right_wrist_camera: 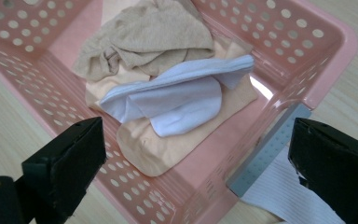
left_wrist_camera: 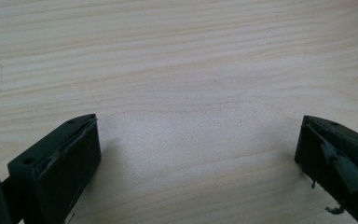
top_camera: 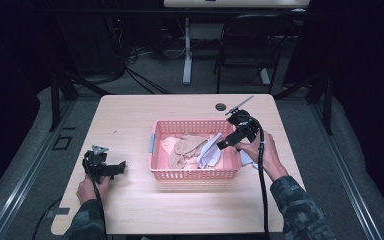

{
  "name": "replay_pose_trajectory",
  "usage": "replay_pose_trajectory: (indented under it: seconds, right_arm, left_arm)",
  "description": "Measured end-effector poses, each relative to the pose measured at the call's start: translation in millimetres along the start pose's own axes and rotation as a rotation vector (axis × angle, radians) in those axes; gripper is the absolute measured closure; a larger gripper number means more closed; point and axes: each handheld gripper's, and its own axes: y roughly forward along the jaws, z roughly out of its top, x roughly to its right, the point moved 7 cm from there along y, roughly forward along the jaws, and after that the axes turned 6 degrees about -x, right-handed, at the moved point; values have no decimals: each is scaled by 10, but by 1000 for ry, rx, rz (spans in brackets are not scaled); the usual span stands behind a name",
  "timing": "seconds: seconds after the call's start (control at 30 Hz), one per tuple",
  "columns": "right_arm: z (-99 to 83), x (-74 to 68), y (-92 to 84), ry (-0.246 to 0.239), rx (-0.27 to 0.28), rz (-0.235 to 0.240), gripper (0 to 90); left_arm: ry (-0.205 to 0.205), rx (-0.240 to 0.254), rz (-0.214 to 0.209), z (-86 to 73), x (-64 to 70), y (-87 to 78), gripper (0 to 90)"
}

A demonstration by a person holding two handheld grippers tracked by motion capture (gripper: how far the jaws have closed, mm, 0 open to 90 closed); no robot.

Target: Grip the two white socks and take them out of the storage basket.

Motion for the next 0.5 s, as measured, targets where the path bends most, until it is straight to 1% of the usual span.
replay_pose_trajectory:
  seconds: [0.07,0.13,0.27,0.33,0.37,0.4,0.5]
  right_arm:
    - [-3,-14,53,-4,-31,-20,43]
    - [13,-44,112,-1,-37,-24,41]
    - [38,-98,206,-1,-62,-18,53]
    - [59,-134,271,8,-58,-12,57]
    - [59,-136,286,-4,-85,-17,57]
    - [62,-144,314,-6,-97,-20,57]
    - [86,-181,408,9,-102,-3,55]
  left_arm:
    - [0,0,0,0,0,0,0]
    - [0,0,0,0,0,0,0]
    - [0,0,0,0,0,0,0]
    - [-1,0,0,0,1,0,0]
    - [1,-1,0,0,0,0,0]
    - [-1,0,-1,0,0,0,0]
    - [-1,0,-1,0,0,0,0]
